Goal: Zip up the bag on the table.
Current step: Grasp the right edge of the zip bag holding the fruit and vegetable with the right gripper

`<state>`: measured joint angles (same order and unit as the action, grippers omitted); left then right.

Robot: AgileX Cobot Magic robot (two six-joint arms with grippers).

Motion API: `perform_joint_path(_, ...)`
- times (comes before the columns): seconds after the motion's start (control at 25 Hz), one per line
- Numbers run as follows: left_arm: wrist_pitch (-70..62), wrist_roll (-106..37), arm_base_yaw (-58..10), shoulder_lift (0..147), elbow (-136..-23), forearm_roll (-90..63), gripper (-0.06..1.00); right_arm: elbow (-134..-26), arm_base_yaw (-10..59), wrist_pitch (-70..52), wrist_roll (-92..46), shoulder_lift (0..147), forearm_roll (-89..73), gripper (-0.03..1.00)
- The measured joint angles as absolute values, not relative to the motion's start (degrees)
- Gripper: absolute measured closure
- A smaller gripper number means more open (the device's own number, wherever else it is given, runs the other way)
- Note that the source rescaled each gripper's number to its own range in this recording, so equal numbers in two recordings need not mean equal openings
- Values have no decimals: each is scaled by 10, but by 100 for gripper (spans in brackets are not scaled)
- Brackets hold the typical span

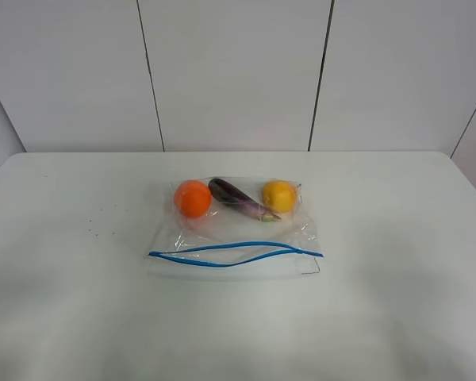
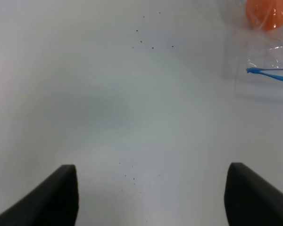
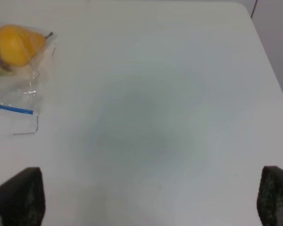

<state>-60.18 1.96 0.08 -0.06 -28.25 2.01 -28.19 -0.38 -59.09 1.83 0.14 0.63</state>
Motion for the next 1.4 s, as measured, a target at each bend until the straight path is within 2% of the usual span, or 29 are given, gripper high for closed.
perform_joint_path(0.44,-602,20,1,-1,-282,20,-6,-282,-4,-591,18,2,6,-3)
perform_joint_path(0.6,-602,20,1,-1,-282,20,-6,-315,-4,-591,18,55,4,-3)
perform_joint_path(1.08,-602,20,1,-1,-282,20,-6,-551,-4,-600,0,514,-63,-3)
perform_joint_path(1.4,-602,20,1,-1,-282,20,-6,-579,-4,-590,-89,768,-185,-3)
